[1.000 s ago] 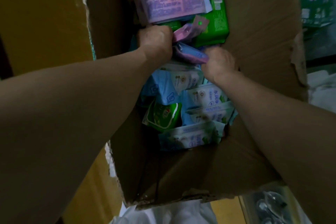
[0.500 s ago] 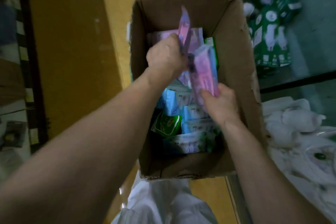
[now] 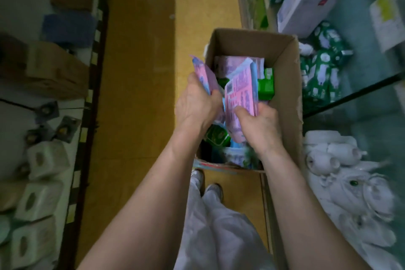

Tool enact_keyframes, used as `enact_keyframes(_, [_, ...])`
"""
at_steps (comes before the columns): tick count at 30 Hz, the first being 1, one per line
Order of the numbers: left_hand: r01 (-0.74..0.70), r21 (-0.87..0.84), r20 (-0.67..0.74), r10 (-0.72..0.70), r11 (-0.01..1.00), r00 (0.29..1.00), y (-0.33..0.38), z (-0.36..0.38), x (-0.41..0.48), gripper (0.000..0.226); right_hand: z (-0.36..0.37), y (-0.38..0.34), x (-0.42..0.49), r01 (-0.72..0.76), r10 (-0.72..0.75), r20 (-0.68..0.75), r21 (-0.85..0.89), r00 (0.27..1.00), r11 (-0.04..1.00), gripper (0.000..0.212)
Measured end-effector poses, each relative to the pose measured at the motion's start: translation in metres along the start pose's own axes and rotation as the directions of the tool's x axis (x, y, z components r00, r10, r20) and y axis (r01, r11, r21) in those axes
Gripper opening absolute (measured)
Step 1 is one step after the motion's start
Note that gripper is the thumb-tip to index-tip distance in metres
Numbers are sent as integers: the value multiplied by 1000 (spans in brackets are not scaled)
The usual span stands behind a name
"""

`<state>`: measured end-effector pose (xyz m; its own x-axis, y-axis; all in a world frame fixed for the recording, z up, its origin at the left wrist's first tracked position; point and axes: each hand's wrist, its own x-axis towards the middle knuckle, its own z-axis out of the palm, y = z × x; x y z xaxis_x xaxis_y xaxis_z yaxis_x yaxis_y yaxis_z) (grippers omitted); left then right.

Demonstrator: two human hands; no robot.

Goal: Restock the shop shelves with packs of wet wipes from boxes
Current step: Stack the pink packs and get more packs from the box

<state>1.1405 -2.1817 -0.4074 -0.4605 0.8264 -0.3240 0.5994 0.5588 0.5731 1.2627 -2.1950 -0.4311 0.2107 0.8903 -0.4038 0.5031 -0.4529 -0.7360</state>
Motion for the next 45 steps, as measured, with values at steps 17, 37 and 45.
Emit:
enact_keyframes(17, [108,-505,-388,-337,857,858,-97,-215,-55,36,93,-175,-141,546,-493,376,-41,784,837,26])
enact_keyframes(37, [-203,-979,-182,-423,-5,888,-318,-430,-64,75,297,-322,-340,862,-701,657,153,276,482,17])
enact_keyframes(45, [-465,-881,-330,-592,-88,735,-383,-512,-79,56,372,-381,-409,849,-709,706,374,1,374,25])
